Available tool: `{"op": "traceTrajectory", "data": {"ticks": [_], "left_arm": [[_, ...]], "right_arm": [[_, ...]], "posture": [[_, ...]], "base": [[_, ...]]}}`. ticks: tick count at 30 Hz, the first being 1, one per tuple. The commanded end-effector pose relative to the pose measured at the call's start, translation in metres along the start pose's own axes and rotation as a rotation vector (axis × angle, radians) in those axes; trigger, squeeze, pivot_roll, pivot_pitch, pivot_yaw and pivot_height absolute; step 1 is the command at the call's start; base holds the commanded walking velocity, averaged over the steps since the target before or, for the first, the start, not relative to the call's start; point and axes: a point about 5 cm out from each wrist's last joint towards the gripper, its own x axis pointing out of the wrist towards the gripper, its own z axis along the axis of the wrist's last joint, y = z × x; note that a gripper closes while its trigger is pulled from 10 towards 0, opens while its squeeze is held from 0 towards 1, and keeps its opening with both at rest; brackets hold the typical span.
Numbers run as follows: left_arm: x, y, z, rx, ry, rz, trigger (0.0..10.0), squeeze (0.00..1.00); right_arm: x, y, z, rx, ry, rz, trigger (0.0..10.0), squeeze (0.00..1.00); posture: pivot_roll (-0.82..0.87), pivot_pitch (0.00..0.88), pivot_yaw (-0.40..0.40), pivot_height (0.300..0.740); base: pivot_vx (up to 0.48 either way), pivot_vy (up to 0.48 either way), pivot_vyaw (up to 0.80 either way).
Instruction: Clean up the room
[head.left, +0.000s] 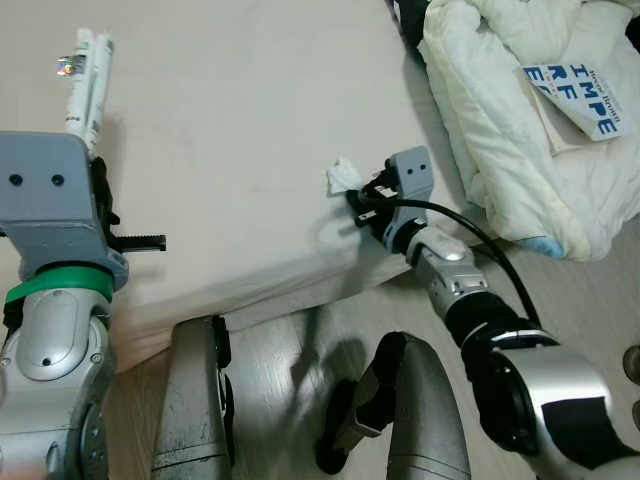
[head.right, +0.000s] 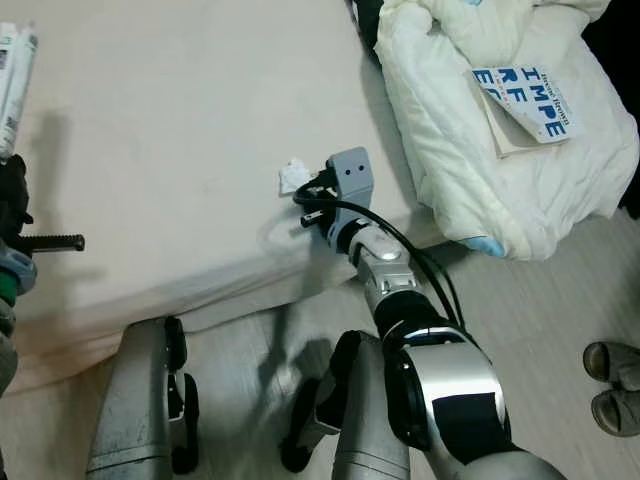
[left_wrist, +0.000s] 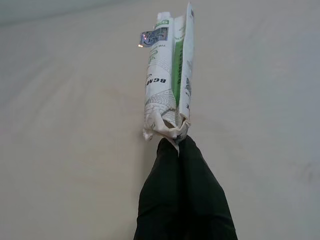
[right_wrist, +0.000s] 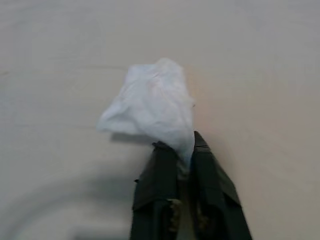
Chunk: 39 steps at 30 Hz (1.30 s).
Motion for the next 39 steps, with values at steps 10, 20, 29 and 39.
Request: {"op": "traceTrajectory", "data": {"ticks": [10,20,29,39], "left_arm": [[0.005,-0.043,-0.025,-0.048,0.050,-0.161,10.0,0.00],[0.016,-0.106,-0.034,-0.190,0.052,-0.427,10.0,0.00],[0.029,-0.101,-0.043,-0.147,-0.008,-0.449,10.0,0.00],[0.037,-0.105,-0.051,-0.159,0.004,-0.458,10.0,0.00]], "right_arm": [[-0.005,-0.008,0.010,-0.074,-0.102,-0.009,0.0,0.00],[-0.053,-0.003,0.011,-0.201,-0.417,-0.222,10.0,0.00],[-0.104,0.000,-0.014,-0.307,-0.435,-0.435,10.0,0.00],[-0.119,-0.021,0.008,-0.387,-0.472,-0.617,10.0,0.00]], "posture": [[0.32,0.294,-0.165,0.560],[0.09,0.148,-0.073,0.560],[0.06,0.095,-0.029,0.570],[0.04,0.079,-0.025,0.600]], "base": [[0.000,0.000,0.00],[0.000,0.000,0.00],[0.000,0.000,0.00],[0.000,0.000,0.00]]}}
